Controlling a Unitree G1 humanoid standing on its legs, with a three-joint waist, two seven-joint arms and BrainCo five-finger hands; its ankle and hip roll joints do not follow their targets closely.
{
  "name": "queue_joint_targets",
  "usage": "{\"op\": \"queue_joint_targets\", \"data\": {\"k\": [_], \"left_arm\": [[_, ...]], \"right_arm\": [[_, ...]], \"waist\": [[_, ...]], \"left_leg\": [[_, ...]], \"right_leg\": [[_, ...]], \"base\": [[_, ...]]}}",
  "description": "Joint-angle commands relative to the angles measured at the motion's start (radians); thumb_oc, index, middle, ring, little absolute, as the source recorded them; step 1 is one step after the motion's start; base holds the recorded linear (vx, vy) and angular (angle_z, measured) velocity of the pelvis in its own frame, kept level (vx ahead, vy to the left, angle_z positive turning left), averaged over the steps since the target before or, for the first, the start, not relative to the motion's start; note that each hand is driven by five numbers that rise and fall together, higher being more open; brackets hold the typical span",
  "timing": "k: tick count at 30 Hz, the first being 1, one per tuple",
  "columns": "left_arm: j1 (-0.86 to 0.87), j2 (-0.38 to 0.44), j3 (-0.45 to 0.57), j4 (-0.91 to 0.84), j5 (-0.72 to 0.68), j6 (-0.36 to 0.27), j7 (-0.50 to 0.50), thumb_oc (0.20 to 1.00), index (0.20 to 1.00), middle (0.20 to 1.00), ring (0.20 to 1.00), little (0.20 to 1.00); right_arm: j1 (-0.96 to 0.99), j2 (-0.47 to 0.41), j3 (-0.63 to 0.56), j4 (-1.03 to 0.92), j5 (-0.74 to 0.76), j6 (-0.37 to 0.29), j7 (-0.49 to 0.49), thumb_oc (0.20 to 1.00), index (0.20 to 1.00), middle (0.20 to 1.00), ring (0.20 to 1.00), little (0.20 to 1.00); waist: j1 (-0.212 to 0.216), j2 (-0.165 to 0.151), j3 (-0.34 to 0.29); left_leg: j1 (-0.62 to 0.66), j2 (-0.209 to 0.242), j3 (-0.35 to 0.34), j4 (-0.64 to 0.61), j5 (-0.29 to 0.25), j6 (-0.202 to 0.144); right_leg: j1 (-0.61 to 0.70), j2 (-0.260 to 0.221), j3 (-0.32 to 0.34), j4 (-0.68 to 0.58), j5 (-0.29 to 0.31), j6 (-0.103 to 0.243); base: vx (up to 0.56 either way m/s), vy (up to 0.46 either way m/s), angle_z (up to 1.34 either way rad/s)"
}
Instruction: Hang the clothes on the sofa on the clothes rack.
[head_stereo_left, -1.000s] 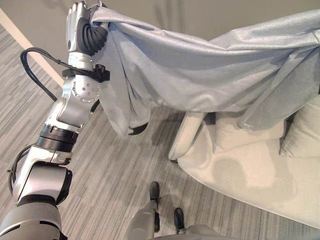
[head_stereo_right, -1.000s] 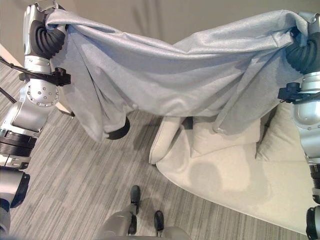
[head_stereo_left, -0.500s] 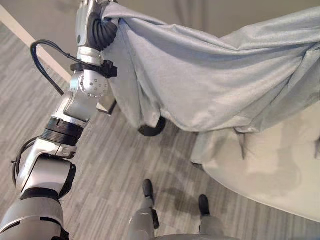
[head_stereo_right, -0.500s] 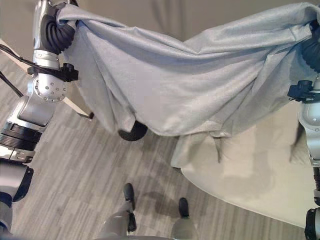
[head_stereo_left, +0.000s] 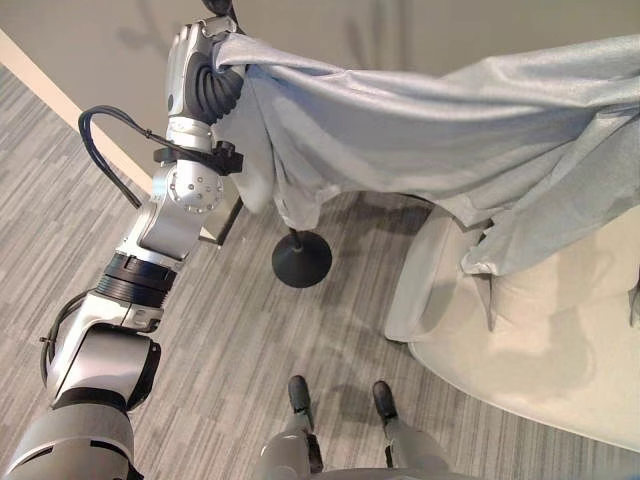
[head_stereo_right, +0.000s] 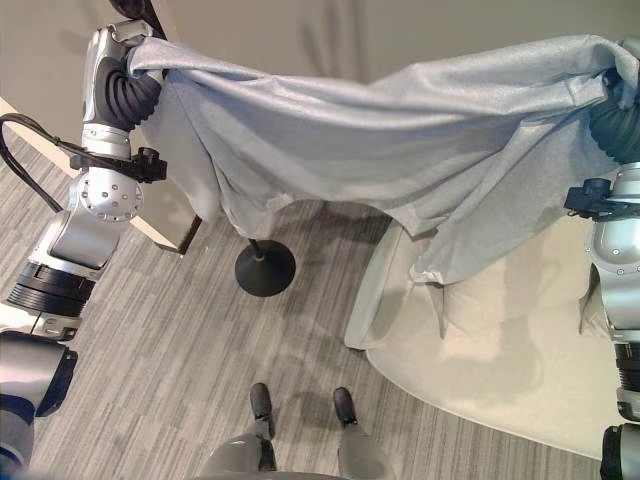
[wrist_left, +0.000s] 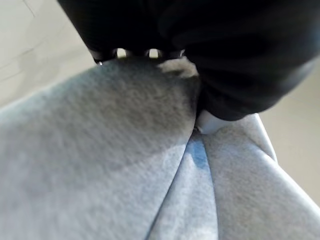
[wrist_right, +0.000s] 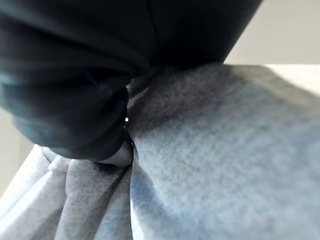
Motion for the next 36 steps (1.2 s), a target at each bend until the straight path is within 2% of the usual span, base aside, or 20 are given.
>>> {"op": "queue_joint_targets", "data": {"k": [1,11,16,20,29,36], "left_arm": [[-0.052,0.0,0.075,-0.039,-0.002,-0.043,0.028,0.2,0.2,0.2,0.2,0.2],[0.007,-0.006,0.114,-0.109,-0.011,-0.059,0.008,0.2,0.2,0.2,0.2,0.2],[0.128,-0.007,0.193,-0.227,-0.025,-0.089,-0.028,0.2,0.2,0.2,0.2,0.2],[0.276,-0.007,0.294,-0.347,-0.052,-0.116,-0.048,0.2,0.2,0.2,0.2,0.2],[0.438,-0.028,0.468,-0.452,-0.096,-0.147,0.028,0.2,0.2,0.2,0.2,0.2],[0.392,-0.002,0.477,-0.415,-0.088,-0.133,0.081,0.2,0.2,0.2,0.2,0.2]], "right_arm": [[0.018,-0.003,-0.041,-0.067,-0.027,-0.037,-0.003,0.2,0.2,0.2,0.2,0.2],[0.056,0.009,-0.063,-0.17,-0.059,-0.061,0.03,0.2,0.2,0.2,0.2,0.2],[0.125,0.043,-0.119,-0.227,-0.05,-0.09,0.056,0.2,0.2,0.2,0.2,0.2],[0.175,0.09,-0.158,-0.268,-0.018,-0.117,0.086,0.2,0.2,0.2,0.2,0.2],[0.137,0.122,-0.148,-0.295,-0.059,-0.118,0.054,0.2,0.2,0.2,0.2,0.2],[0.028,0.086,-0.079,-0.277,-0.077,-0.101,0.022,0.2,0.2,0.2,0.2,0.2]], "waist": [[0.028,-0.023,-0.114],[0.034,-0.021,-0.14],[0.047,-0.021,-0.149],[0.064,-0.02,-0.152],[0.117,-0.023,-0.166],[0.134,-0.026,-0.164]], "left_leg": [[0.112,-0.059,0.041,0.002,-0.155,-0.073],[0.145,-0.054,0.038,0.002,-0.164,-0.075],[0.155,-0.053,0.033,0.002,-0.166,-0.075],[0.161,-0.054,0.026,0.002,-0.169,-0.073],[0.169,-0.056,0.011,0.002,-0.17,-0.072],[0.17,-0.062,-0.017,0.002,-0.172,-0.07]], "right_leg": [[0.018,0.064,0.011,0.023,-0.015,0.054],[0.072,0.05,-0.024,0.005,-0.036,0.051],[0.091,0.043,-0.036,0.005,-0.045,0.05],[0.098,0.039,-0.041,0.004,-0.05,0.047],[0.125,0.029,-0.067,0.003,-0.066,0.039],[0.137,0.022,-0.071,0.004,-0.073,0.037]], "base": [[0.07,-0.034,0.03],[0.03,-0.02,0.05],[0.0,-0.006,0.0],[0.0,0.0,0.0],[0.02,-0.008,0.1],[0.01,0.007,0.18]]}}
